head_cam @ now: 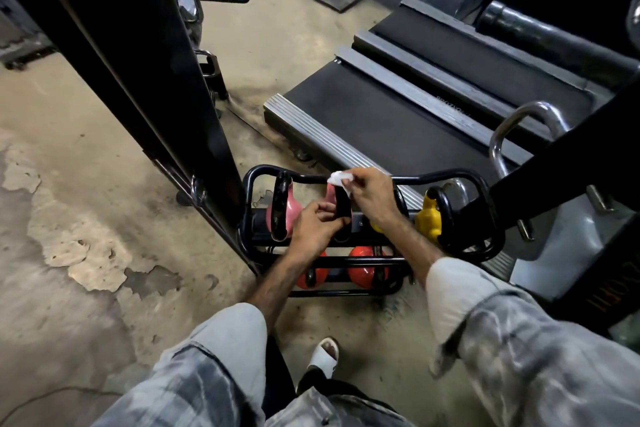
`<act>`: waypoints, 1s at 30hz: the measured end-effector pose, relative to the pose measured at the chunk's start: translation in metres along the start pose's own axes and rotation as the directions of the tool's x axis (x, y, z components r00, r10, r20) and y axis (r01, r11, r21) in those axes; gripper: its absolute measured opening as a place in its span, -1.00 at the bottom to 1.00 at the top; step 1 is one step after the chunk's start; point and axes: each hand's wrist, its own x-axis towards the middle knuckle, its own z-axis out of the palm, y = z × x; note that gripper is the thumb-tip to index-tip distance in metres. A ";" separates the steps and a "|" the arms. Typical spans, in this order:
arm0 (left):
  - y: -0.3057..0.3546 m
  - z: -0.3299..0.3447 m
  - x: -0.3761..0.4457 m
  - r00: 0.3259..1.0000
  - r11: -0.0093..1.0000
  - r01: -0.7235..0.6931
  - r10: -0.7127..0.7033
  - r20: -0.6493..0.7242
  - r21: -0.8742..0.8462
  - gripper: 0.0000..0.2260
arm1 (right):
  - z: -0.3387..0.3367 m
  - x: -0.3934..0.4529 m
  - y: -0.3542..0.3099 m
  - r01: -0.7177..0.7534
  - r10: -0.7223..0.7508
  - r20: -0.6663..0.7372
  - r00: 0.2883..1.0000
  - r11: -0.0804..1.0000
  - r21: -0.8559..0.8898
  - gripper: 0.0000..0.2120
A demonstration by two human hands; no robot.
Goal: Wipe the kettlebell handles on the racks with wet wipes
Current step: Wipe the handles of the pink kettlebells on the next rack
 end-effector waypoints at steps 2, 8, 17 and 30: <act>-0.003 -0.002 0.000 1.000 1.000 -0.010 0.010 -0.001 0.012 -0.67 | -0.002 -0.022 0.008 0.048 -0.047 0.014 0.999 0.999 -0.020 -0.83; -0.003 0.002 -0.006 0.990 0.989 -0.136 0.137 -0.016 0.052 -0.61 | 0.000 0.006 0.003 0.090 -0.076 0.099 0.992 0.985 -0.146 -0.78; -0.007 0.009 -0.020 0.866 0.500 -0.481 0.402 0.299 0.720 -0.59 | 0.000 0.087 -0.043 0.726 -0.147 0.835 0.530 0.588 -0.358 -0.78; 0.001 0.015 -0.013 0.867 0.383 -0.478 0.348 0.355 0.790 -0.58 | 0.016 0.108 -0.088 0.905 0.345 0.915 0.207 0.288 -0.313 -0.63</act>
